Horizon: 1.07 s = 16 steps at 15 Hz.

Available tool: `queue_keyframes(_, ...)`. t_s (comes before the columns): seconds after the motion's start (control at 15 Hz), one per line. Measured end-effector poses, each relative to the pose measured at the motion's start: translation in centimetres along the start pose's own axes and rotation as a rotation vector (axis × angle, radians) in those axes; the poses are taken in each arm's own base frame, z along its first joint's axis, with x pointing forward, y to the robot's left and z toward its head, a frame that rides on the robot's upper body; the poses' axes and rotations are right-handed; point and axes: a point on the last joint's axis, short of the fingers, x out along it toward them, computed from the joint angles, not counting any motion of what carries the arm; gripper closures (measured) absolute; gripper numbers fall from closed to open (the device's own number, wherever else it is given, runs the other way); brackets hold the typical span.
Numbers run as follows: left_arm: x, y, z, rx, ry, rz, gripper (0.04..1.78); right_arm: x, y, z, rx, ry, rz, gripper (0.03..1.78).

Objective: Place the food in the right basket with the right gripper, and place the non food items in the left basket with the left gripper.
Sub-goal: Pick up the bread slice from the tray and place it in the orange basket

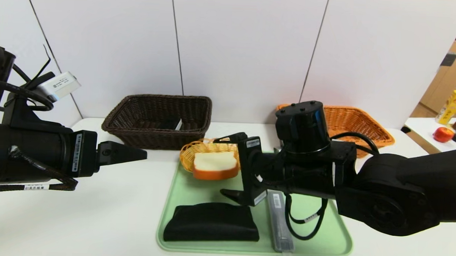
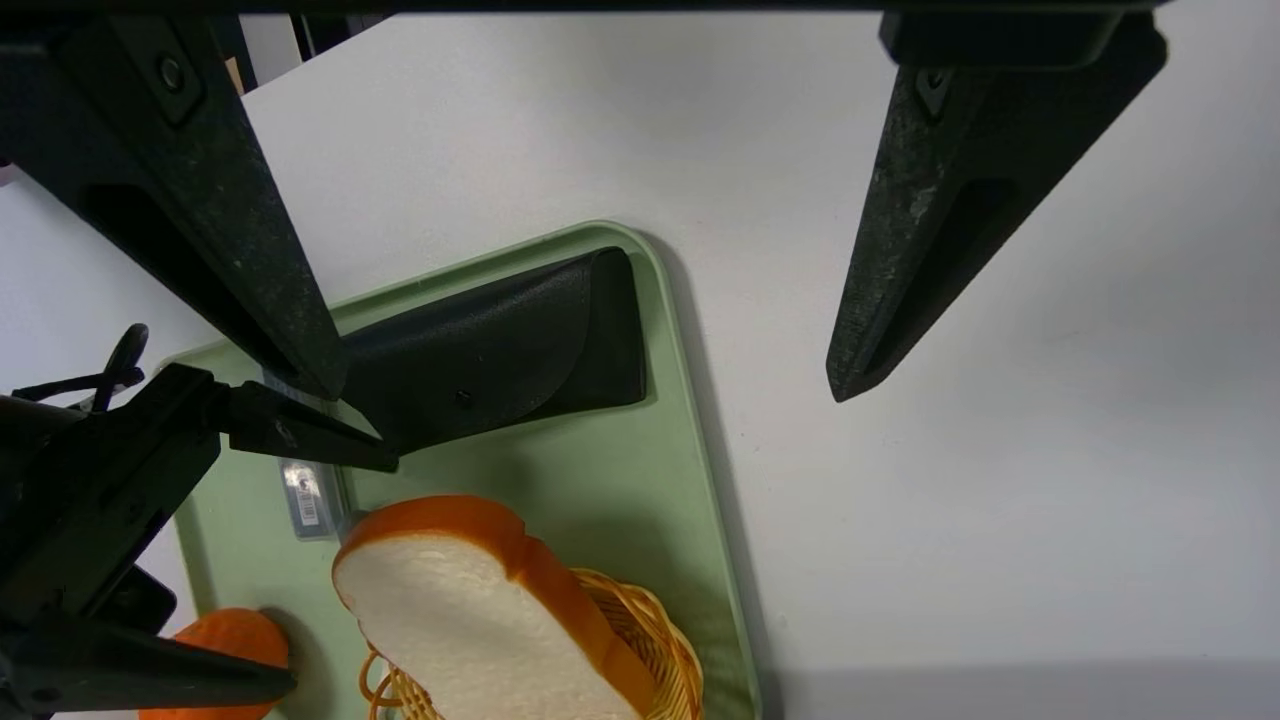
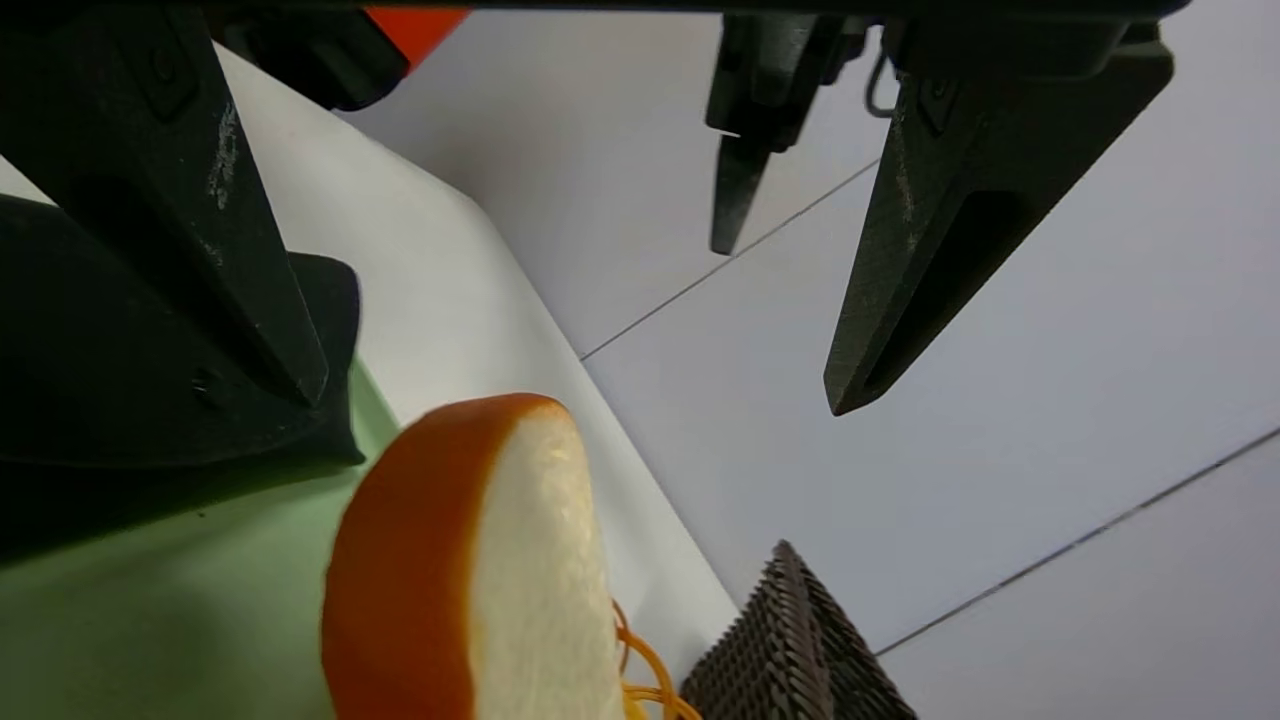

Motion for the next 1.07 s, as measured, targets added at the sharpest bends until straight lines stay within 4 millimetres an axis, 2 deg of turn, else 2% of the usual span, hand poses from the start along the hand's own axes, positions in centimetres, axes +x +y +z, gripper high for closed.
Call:
queue_keyframes(0.53, 0.5, 0.1, 0.0, -0.001, 0.015, 0.007, 0.13, 2.4, -1.0, 1.0, 0.015, -0.027, 0.023, 0.11)
queue_keyframes(0.6, 0.6, 0.1, 0.1, -0.001, 0.016, 0.008, 0.13, 2.5, -1.1, 1.1, 0.015, -0.029, 0.022, 0.17)
queue_keyframes(0.8, 0.8, 0.1, 0.2, -0.001, 0.011, 0.005, 0.13, 2.7, -1.2, 1.2, 0.017, -0.032, 0.018, 0.66)
queue_keyframes(1.07, 1.1, 0.1, 0.2, -0.003, 0.012, 0.006, 0.13, 2.7, -1.2, 1.5, 0.022, -0.038, 0.017, 1.11)
